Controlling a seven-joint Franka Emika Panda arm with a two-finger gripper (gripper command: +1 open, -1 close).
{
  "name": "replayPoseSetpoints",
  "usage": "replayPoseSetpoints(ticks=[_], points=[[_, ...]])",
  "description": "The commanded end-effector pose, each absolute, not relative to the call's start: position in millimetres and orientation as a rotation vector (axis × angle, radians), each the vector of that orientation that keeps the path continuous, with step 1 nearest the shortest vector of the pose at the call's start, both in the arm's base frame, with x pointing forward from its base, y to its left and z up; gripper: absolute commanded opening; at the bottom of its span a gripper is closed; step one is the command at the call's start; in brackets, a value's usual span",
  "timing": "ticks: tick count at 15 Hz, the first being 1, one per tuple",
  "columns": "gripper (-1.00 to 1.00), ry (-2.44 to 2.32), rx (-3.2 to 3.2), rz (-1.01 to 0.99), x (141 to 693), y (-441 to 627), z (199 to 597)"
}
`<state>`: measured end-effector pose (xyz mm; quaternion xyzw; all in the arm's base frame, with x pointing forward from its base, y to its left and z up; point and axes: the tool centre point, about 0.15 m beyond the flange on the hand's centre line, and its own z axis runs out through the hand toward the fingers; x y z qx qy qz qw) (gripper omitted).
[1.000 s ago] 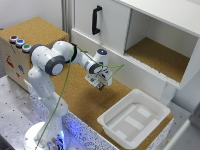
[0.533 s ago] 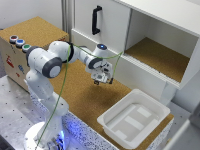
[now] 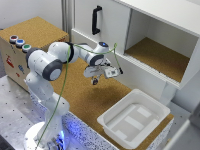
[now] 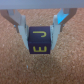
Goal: Rotate the purple block 90 degrees to the left
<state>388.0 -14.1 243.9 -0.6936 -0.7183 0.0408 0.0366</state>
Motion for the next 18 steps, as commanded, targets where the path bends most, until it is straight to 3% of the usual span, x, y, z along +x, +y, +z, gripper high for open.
replayPoseSetpoints(ticks=[1,4,5,10,15,16,18], points=[[-1.00,-2.364,-2.018,0.162,418.2,1.1,202.6],[-1.00,-2.287,-2.134,0.107,432.1,9.7,192.6],[1.00,-2.249,-2.172,0.081,434.6,11.2,196.5],[1.00,-2.110,-2.207,0.029,414.5,12.8,254.7],[1.00,-2.110,-2.207,0.029,414.5,12.8,254.7],[1.00,-2.161,-2.208,0.041,417.8,11.3,239.0],[1.00,-1.951,-2.342,0.040,413.1,15.9,255.4]])
